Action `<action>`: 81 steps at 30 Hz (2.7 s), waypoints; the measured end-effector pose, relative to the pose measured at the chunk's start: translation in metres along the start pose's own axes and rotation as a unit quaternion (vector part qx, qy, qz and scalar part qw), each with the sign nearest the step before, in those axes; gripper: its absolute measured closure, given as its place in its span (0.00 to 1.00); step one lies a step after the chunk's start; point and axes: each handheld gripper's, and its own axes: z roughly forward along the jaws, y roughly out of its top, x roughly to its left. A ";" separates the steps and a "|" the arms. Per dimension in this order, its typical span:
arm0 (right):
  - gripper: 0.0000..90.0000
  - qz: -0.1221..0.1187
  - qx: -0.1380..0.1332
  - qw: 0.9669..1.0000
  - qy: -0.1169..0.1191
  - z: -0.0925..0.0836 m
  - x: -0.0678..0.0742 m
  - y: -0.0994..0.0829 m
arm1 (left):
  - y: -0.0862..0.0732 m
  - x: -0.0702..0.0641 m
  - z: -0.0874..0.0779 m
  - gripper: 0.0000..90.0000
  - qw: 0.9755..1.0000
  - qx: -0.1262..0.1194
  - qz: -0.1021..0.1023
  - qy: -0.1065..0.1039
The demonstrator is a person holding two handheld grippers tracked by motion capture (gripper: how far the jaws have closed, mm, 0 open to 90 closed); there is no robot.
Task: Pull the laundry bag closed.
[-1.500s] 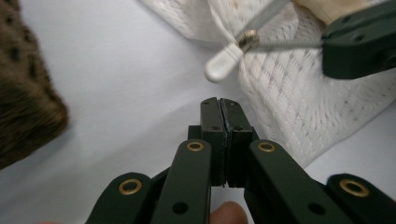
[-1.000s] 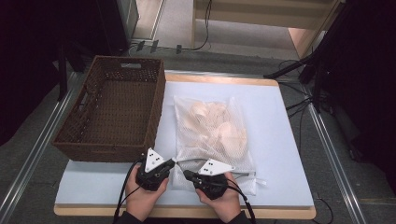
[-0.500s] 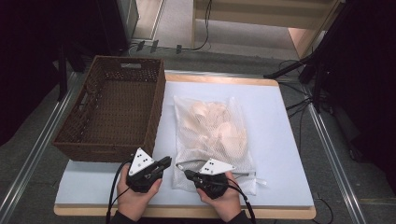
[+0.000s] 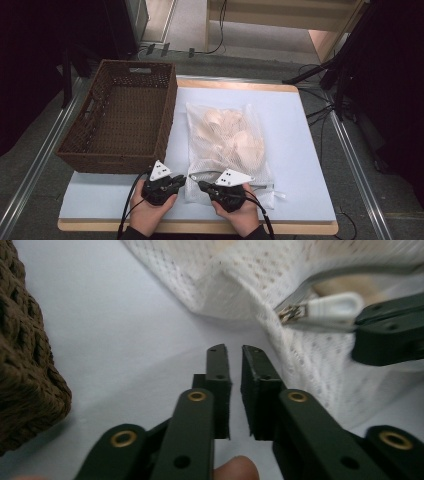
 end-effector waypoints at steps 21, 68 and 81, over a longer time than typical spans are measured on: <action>0.83 0.017 0.009 1.000 0.002 0.002 -0.006 -0.003 | 0.006 0.001 0.012 0.97 0.997 0.022 0.018 -0.065; 0.97 0.061 -0.002 0.998 -0.005 -0.010 -0.021 -0.003 | -0.003 -0.009 -0.007 1.00 0.998 -0.032 0.050 -0.037; 0.97 0.060 0.000 0.998 -0.014 -0.019 -0.026 -0.009 | -0.004 -0.009 -0.010 1.00 0.998 -0.036 0.050 -0.034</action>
